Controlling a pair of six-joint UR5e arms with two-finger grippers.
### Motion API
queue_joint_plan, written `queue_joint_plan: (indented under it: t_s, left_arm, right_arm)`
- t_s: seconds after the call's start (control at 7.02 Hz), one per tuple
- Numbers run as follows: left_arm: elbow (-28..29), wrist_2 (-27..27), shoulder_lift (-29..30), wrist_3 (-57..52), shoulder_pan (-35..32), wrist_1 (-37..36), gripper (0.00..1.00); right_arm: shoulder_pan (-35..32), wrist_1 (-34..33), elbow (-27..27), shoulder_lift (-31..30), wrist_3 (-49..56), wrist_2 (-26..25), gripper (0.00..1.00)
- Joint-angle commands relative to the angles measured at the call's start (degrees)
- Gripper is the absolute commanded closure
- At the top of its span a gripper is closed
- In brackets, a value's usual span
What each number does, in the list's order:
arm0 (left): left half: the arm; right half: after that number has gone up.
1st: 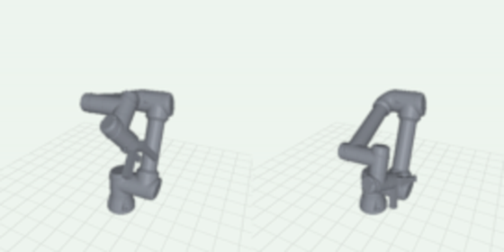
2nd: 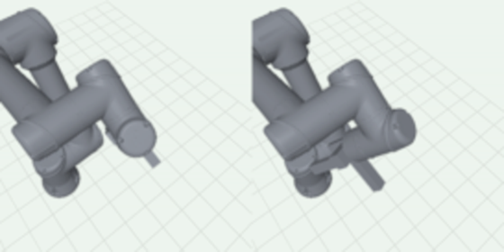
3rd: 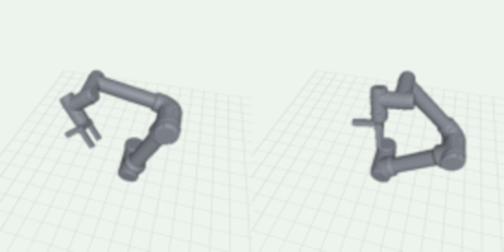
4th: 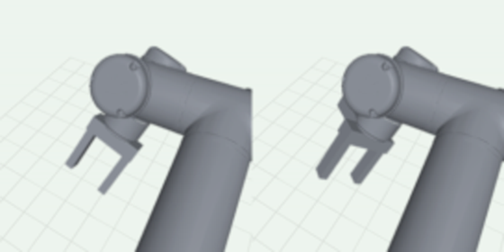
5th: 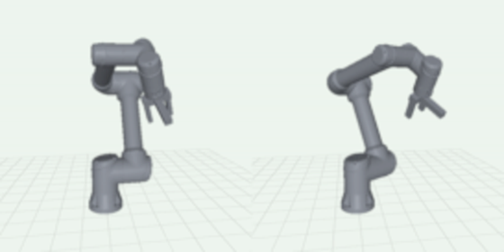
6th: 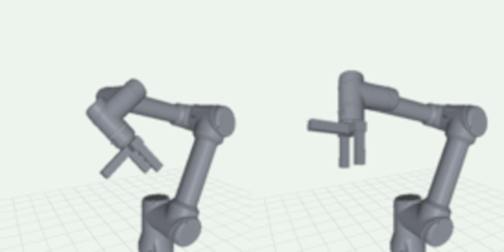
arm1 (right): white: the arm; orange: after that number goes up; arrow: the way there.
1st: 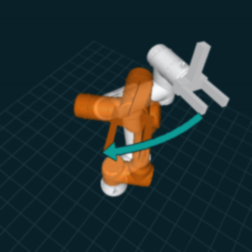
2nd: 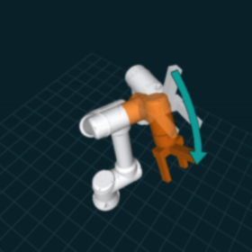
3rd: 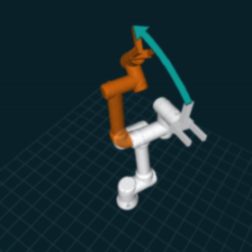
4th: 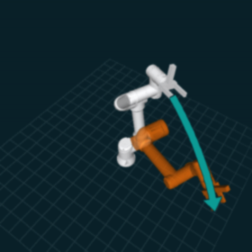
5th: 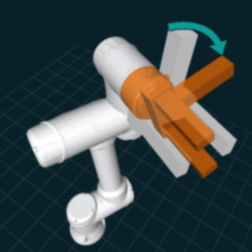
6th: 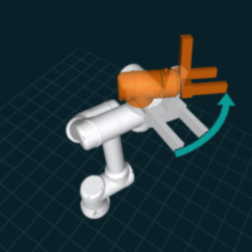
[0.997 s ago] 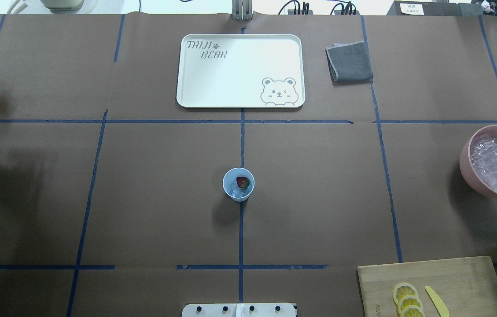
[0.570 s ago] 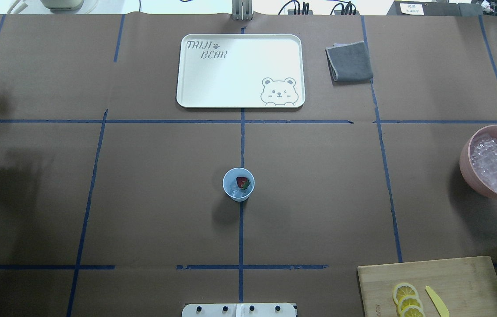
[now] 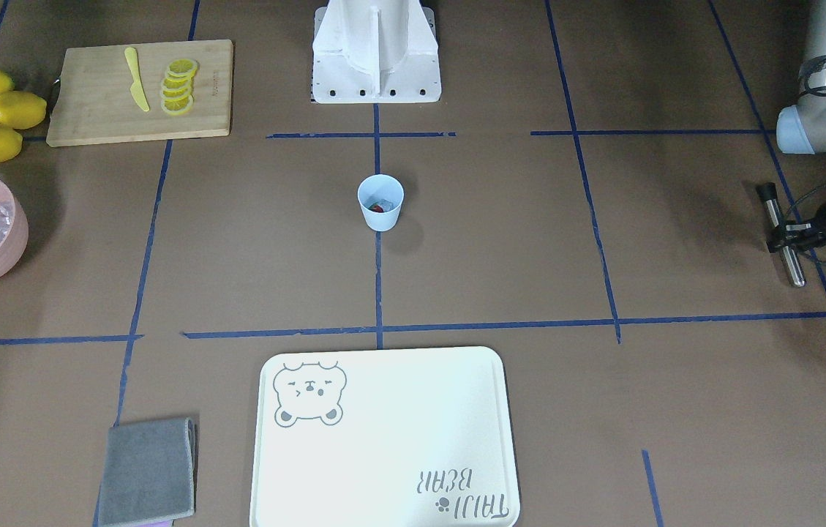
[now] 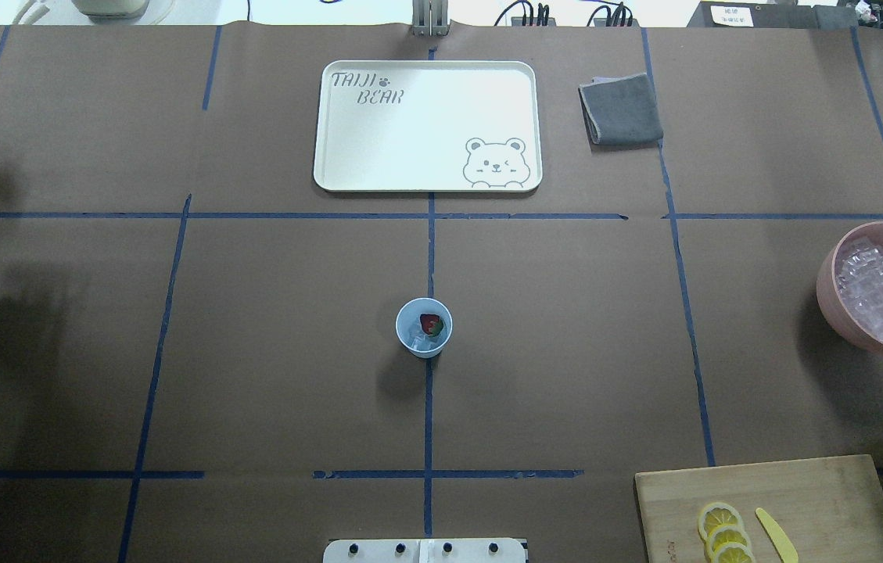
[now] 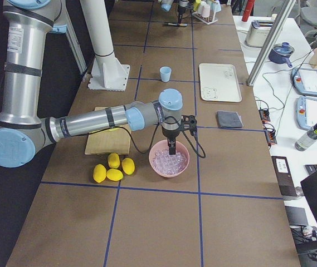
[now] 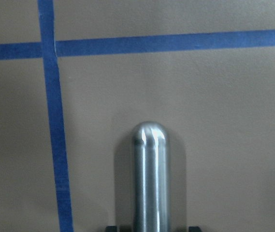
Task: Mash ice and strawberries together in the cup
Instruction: 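Grasp the steel muddler upright with the left gripper, then carry the muddler with the left gripper over the blue cup and lower it in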
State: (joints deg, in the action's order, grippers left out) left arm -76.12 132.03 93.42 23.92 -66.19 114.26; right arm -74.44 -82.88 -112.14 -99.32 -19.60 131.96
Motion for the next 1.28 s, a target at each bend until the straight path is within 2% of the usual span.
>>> queue_joint_plan:
  t_s: [0.0,0.14,0.28,0.57,0.71,0.85,1.0,1.14]
  left_arm:
    - [-0.4,0.2,0.6,0.2,0.0,0.0,1.00]
    - [-1.8,0.2,0.7,0.2,-0.1,0.1,1.00]
    - [-7.7,0.2,0.6,0.3,-0.1,-0.8,1.00]
    - [-21.8,-0.2,1.6,0.4,0.4,-8.4,1.00]
    - [-29.6,-0.2,1.4,0.5,2.3,-9.0,1.00]
    - [-35.8,-0.5,1.7,0.7,5.8,-9.0,1.00]
    - [-41.3,-3.8,2.7,0.8,10.5,-8.6,1.00]
    - [-43.2,-8.1,8.3,1.0,18.6,-8.9,1.00]
  right_arm:
    - [0.0,0.0,0.0,0.0,0.0,0.0,0.01]
    - [0.0,0.0,0.0,0.0,0.0,0.0,0.01]
    - [0.0,0.1,-0.1,0.0,0.0,0.0,0.01]
    - [0.0,0.0,-0.5,-0.1,0.0,0.0,0.01]
    - [0.0,0.0,-0.8,-0.1,0.0,0.0,0.01]
    - [-0.1,0.1,-1.0,-0.1,0.0,0.0,0.01]
    - [-0.2,0.1,-1.1,-0.1,0.0,0.0,0.01]
    - [-0.3,0.1,-1.2,0.0,0.0,0.0,0.01]
